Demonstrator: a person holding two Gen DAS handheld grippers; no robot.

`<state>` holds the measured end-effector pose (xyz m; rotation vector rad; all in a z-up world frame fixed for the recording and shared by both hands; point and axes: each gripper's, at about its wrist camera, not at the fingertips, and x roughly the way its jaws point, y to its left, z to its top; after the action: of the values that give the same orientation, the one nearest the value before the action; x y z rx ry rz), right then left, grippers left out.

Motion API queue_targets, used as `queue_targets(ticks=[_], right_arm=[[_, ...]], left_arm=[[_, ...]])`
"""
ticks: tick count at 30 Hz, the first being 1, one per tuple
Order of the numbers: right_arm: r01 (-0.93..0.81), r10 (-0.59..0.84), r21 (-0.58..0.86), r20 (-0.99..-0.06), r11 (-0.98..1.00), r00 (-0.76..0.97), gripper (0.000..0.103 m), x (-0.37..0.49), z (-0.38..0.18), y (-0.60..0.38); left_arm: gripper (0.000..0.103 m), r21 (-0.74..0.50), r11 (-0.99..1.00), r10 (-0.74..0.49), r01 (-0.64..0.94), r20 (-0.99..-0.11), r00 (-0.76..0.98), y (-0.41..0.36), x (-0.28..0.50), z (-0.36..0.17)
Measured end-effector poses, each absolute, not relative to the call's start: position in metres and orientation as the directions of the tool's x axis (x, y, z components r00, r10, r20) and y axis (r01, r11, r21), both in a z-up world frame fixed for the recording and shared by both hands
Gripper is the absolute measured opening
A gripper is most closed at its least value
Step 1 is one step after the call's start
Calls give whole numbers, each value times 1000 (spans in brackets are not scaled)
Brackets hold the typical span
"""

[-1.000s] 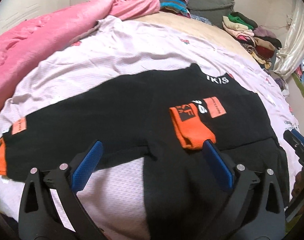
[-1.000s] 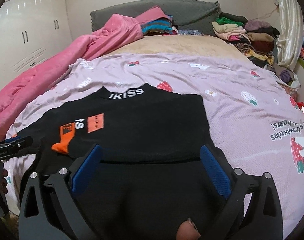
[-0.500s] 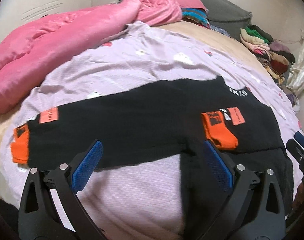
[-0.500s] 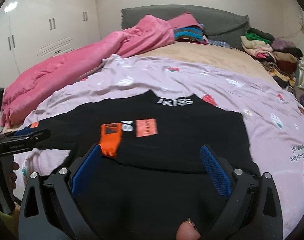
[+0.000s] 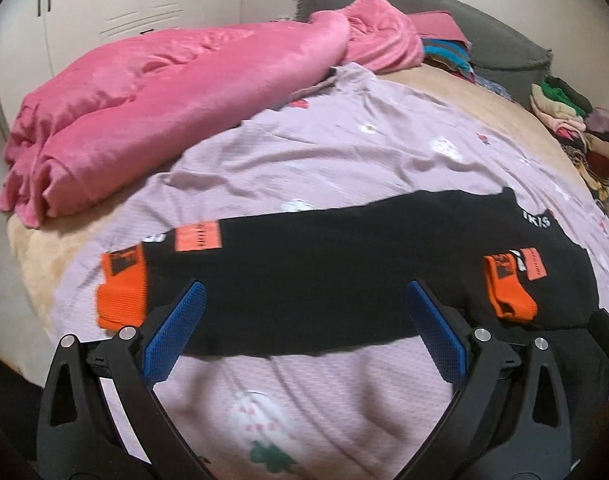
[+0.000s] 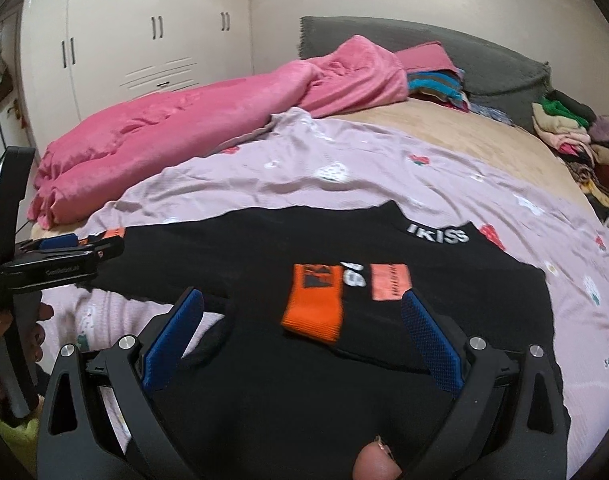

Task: Fold small clothes
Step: 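Move the left tool to the other orange sleeve cuff and grasp it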

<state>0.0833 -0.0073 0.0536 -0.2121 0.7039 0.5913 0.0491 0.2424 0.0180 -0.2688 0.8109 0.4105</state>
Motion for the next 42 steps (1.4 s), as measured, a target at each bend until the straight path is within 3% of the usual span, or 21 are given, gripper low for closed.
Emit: queue_targets(ticks=[12,19,25,26,28,29,30,32,42], right_arm=[[-656,495,10,-665,755,559,98,72,53,43],[-686,520,15,-665,727,536,98,64,51,61],[-685,522,29,-671,728,526,98,61,47,60],[-682,521,32,-671,731,528,98,62,47,59],[-672,521,42,-668,739,531,98,62,48,54],[-668,522,47,-666,742,533,98,63,48,51],[-663,522,53,-664,746,535,98,63,48,48],[-653,521,61,-660,755,541,98,64,50,41],[-570,487,86,-632,817,602,98,72,62,-13]], left_arm=[[94,-98,814,303,-572,-770,562,298,27,13],[94,-119,724,308,-680,-826,472,345,9,-12],[93,-246,661,210,-709,-846,490,368,-4,-31],[89,-293,645,177,-706,-841,511,371,-7,-34],[62,-362,627,132,-690,-824,552,374,-10,-39],[40,-362,624,131,-692,-825,550,374,-10,-40],[28,-368,627,126,-687,-822,555,374,-9,-42],[16,-406,625,96,-667,-808,582,372,-8,-41],[11,-445,729,140,-520,-646,750,332,-7,23]])
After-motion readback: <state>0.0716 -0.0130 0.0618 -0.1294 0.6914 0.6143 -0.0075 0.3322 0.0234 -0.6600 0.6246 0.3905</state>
